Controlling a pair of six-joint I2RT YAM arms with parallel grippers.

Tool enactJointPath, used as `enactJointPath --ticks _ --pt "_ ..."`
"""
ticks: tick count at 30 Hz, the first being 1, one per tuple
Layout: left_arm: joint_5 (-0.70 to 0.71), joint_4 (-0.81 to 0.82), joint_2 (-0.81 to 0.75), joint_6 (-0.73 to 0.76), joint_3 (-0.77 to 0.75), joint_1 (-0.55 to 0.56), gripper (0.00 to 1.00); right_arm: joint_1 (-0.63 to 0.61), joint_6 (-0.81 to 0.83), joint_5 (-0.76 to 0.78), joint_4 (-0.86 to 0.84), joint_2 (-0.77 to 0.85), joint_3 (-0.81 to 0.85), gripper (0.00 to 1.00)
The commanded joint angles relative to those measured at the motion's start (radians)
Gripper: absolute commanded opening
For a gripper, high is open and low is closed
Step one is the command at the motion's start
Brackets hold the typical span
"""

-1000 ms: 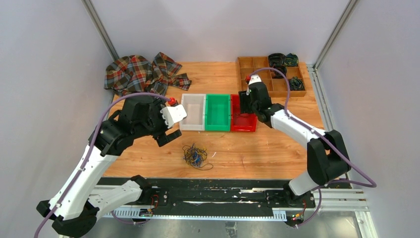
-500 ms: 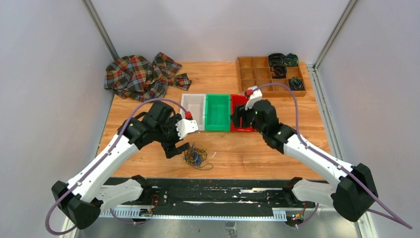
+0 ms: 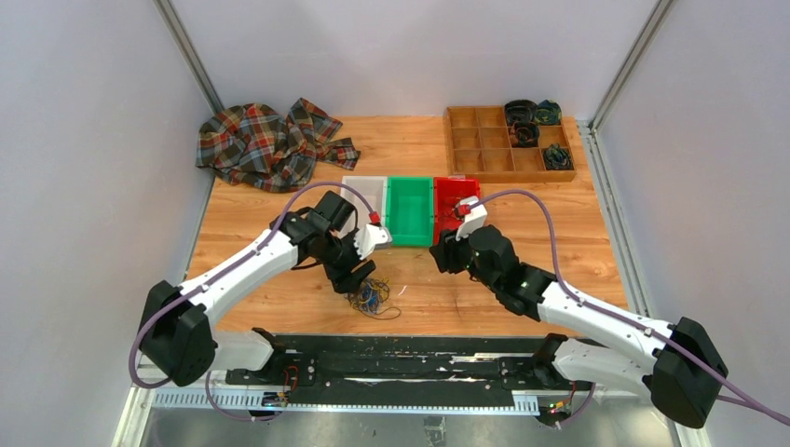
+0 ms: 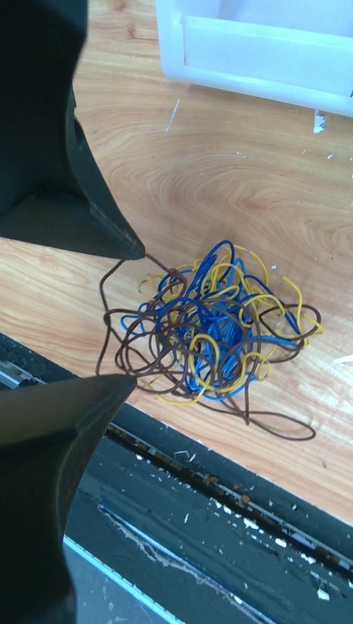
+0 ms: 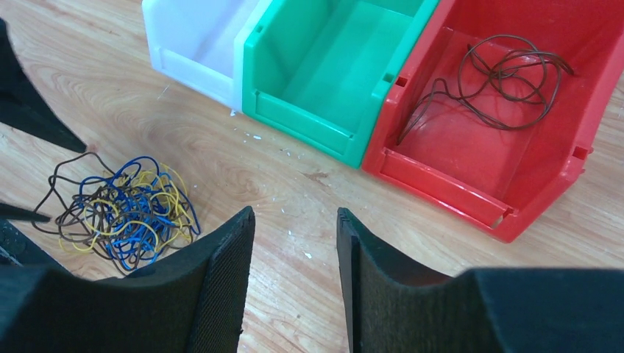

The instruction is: Untangle the cables

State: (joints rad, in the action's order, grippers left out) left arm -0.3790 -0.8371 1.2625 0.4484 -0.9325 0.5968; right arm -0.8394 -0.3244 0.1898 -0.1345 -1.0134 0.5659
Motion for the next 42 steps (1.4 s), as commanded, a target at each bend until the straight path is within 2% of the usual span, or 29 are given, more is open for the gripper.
enactJointPath --ticks 1,9,15,19,27,35,42 --pt "0.008 0.06 0.044 -0.007 0.005 -0.007 0.59 -0.04 -0.009 0.052 -0.024 -0.005 0.011 0.44" --pt "0.05 0.064 0.024 0.028 0.006 -0.006 0.2 -0.051 -0.011 0.052 -0.034 0.015 0.007 0.37" --pt "0.043 0.046 -0.006 0.03 0.003 -0.006 0.01 -0.058 -0.013 0.051 -0.038 0.022 0.007 0.32" --pt "0.049 -0.015 -0.038 0.023 -0.071 -0.006 0.01 -0.087 0.003 0.037 -0.069 0.024 0.006 0.36" --pt "0.007 -0.183 -0.129 -0.069 -0.345 -0.006 0.01 -0.21 0.044 -0.019 -0.248 -0.037 0.068 0.67" --pt "-0.073 -0.244 -0.174 -0.141 -0.474 -0.006 0.01 -0.316 0.047 -0.02 -0.378 -0.162 0.199 0.7" --pt "-0.114 -0.269 -0.176 -0.152 -0.543 -0.006 0.0 -0.325 0.036 -0.007 -0.432 -0.273 0.255 0.69"
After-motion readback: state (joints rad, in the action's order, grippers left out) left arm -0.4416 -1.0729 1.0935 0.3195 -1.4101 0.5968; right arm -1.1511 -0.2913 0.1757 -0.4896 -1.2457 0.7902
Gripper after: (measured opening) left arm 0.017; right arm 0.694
